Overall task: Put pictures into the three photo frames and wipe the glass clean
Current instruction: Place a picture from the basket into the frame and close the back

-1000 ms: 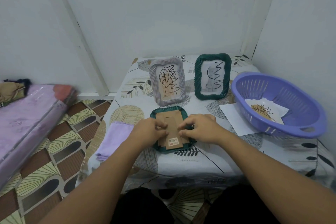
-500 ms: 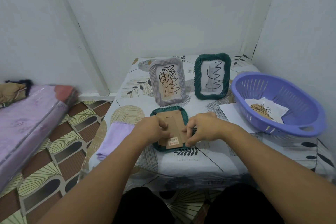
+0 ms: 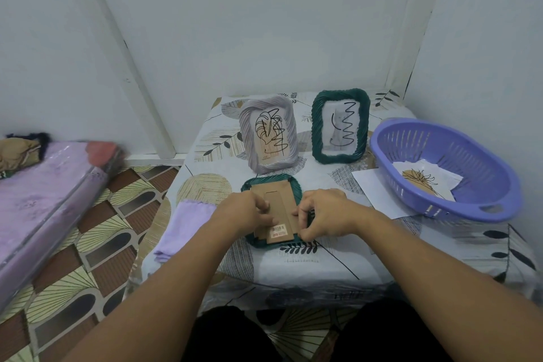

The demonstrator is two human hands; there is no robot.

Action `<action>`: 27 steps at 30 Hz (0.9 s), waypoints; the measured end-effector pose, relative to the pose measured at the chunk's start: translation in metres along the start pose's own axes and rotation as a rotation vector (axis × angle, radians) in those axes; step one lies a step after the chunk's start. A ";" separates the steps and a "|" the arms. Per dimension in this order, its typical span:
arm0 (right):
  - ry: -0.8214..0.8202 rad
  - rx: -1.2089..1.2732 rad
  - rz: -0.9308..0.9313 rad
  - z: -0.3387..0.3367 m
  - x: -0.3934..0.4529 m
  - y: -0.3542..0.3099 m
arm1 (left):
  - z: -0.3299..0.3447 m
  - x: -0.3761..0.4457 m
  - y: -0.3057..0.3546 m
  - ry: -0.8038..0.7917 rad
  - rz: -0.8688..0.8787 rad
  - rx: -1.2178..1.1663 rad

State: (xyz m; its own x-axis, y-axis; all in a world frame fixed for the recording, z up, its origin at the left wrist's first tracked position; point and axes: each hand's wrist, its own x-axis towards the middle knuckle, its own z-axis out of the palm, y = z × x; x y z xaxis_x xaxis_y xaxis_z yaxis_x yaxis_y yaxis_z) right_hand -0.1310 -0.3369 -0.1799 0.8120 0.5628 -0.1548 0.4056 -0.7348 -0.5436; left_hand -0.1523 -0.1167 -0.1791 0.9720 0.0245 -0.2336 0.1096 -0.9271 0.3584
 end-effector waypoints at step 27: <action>0.071 0.356 0.077 0.013 0.007 0.013 | 0.001 -0.003 -0.001 0.013 0.005 0.015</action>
State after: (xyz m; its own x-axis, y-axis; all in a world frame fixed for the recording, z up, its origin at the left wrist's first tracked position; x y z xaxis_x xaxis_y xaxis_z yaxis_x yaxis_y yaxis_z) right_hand -0.1261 -0.3376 -0.1989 0.8667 0.4738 -0.1556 0.1807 -0.5892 -0.7875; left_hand -0.1553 -0.1163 -0.1795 0.9752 0.0250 -0.2201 0.1020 -0.9328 0.3457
